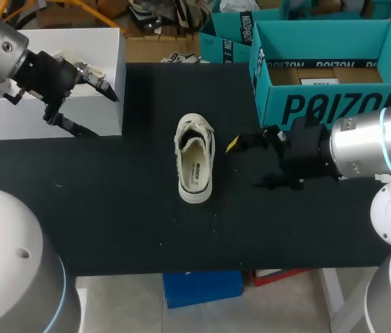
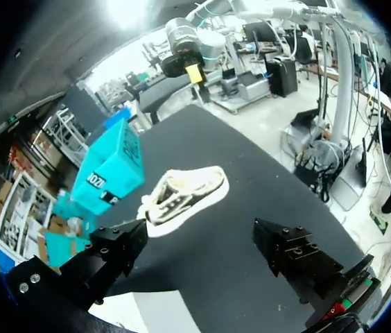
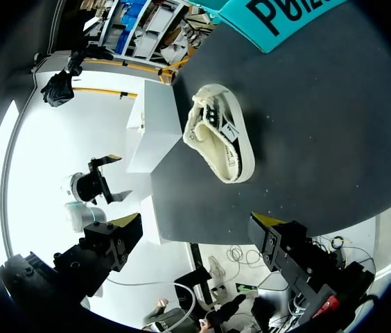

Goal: Take the shoe out of the shoebox, open the shoe tongue, remove and reinsert the insole, then place the shoe into the shoebox

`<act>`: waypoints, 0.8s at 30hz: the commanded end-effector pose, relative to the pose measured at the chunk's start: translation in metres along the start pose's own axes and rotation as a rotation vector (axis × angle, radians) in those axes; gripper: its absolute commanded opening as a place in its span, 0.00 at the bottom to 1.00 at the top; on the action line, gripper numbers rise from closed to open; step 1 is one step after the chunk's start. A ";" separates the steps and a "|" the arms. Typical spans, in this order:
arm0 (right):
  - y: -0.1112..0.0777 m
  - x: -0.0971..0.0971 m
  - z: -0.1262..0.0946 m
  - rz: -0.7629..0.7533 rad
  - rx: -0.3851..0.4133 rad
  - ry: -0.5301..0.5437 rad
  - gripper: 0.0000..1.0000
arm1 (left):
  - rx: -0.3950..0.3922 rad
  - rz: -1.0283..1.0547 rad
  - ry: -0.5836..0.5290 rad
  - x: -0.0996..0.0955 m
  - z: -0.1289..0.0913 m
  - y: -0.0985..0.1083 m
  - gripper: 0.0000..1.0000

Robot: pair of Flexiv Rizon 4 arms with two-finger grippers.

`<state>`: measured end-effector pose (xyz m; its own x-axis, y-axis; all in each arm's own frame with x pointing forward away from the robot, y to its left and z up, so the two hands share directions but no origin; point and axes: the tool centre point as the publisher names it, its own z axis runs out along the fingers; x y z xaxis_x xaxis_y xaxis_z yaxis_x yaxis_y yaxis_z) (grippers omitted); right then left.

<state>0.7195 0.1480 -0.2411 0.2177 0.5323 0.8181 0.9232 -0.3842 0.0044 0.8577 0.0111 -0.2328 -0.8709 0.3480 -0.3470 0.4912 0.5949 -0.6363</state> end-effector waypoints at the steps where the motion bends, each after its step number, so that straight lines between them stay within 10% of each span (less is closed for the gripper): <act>1: 0.000 0.001 0.001 0.000 -0.001 -0.002 1.00 | 0.062 -0.333 0.008 0.000 -0.009 0.001 1.00; 24: 0.000 0.001 0.001 0.000 -0.001 -0.002 1.00 | 0.009 -0.462 -0.031 0.030 0.007 0.032 1.00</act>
<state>0.7195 0.1480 -0.2411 0.2177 0.5323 0.8181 0.9232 -0.3842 0.0044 0.8509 0.0337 -0.2681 -0.9986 0.0440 -0.0309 0.0524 0.6699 -0.7406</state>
